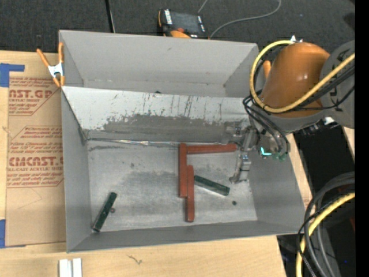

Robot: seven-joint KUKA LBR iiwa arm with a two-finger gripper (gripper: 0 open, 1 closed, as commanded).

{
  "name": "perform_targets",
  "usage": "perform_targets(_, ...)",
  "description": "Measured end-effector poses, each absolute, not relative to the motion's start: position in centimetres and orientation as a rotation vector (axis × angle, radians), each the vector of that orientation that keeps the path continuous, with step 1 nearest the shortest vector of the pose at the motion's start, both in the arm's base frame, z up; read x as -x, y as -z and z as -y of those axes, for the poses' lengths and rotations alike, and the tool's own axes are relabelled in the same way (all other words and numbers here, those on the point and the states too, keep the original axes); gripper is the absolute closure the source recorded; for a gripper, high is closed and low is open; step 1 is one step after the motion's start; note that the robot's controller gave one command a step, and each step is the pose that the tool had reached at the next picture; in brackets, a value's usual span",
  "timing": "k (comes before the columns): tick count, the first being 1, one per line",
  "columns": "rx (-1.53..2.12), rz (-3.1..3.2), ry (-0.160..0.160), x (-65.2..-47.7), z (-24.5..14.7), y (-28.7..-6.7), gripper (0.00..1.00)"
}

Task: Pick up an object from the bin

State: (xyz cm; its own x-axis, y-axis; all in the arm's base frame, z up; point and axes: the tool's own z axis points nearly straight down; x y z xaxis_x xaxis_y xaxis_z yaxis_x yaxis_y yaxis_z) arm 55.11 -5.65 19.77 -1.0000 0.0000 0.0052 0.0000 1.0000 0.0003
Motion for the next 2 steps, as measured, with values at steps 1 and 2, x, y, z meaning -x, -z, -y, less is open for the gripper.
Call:
perform_targets(1, -0.218, 3.127, 0.003, -52.81, 4.83, -6.51, 0.00)
perform_targets(2, -0.217, 3.135, 0.000, -53.11, 4.86, -7.02, 1.00)
